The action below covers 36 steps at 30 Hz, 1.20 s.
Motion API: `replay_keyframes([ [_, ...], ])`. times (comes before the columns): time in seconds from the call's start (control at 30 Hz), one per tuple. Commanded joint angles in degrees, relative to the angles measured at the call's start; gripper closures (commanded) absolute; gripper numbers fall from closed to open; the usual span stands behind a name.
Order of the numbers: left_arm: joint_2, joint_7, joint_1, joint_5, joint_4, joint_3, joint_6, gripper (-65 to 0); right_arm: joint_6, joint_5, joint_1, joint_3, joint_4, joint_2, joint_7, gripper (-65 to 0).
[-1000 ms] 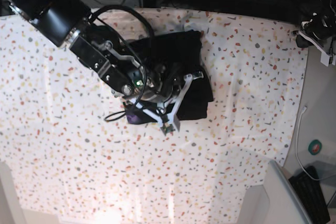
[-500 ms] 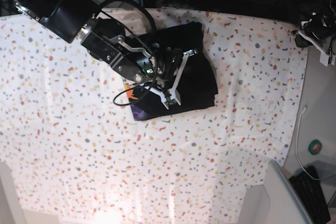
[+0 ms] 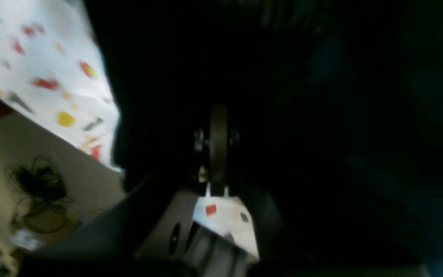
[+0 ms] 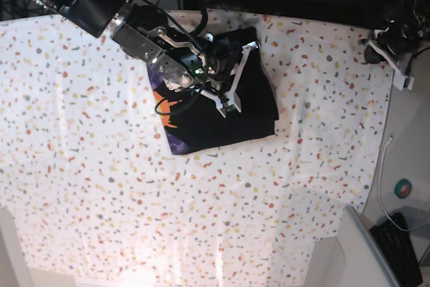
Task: Layout the t-shirt on the table in an organized manner, then fold the t-shirt properly
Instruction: 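Tuck and flatten the folded bundle edge with the right gripper, then grasp the bundle's opposite sides with both grippers and square it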
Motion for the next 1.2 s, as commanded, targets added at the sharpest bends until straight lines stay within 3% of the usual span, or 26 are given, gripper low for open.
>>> replay_keyframes([
  [0.0,-1.11,-0.54,0.05,-1.02,2.18,0.49,-0.49,0.0,0.35,0.87,0.79,0.35,3.73,0.06,-0.78,0.0],
  [0.03,-0.59,-0.45,0.05,-1.02,3.06,1.54,-0.49,0.0,0.18,0.87,0.71,0.44,6.10,0.50,-1.83,0.0],
  [0.2,4.78,1.92,1.54,-1.02,11.67,4.35,-0.49,0.0,-7.91,0.87,-1.14,1.67,13.49,2.26,-3.85,0.0],
  [0.3,8.73,4.12,2.51,-1.11,17.65,4.44,-0.49,0.0,-8.00,0.87,-1.93,4.04,14.54,3.66,-3.68,0.0],
  [0.33,10.23,4.12,3.04,-1.11,19.23,4.27,-0.49,-4.3,-8.00,0.87,-2.37,4.66,14.54,3.93,-3.68,0.0],
  [0.47,14.80,4.03,3.92,-1.19,21.52,4.62,-0.49,-47.9,-8.00,0.87,-2.90,6.94,14.89,5.51,-3.68,0.0],
  [0.53,16.64,4.03,3.65,-1.19,20.64,4.53,-0.49,-64.2,-8.00,0.87,-2.90,6.94,14.89,6.39,-3.68,0.0],
  [0.9,21.48,3.95,-3.64,-1.28,7.36,4.62,-0.49,-65.0,-8.00,0.96,-3.25,6.94,14.89,9.55,-3.59,0.0],
  [1.17,21.74,4.39,-2.06,-10.95,10.00,4.71,-0.49,-65.0,-8.00,0.96,-3.25,7.03,14.89,12.54,-2.62,0.0],
])
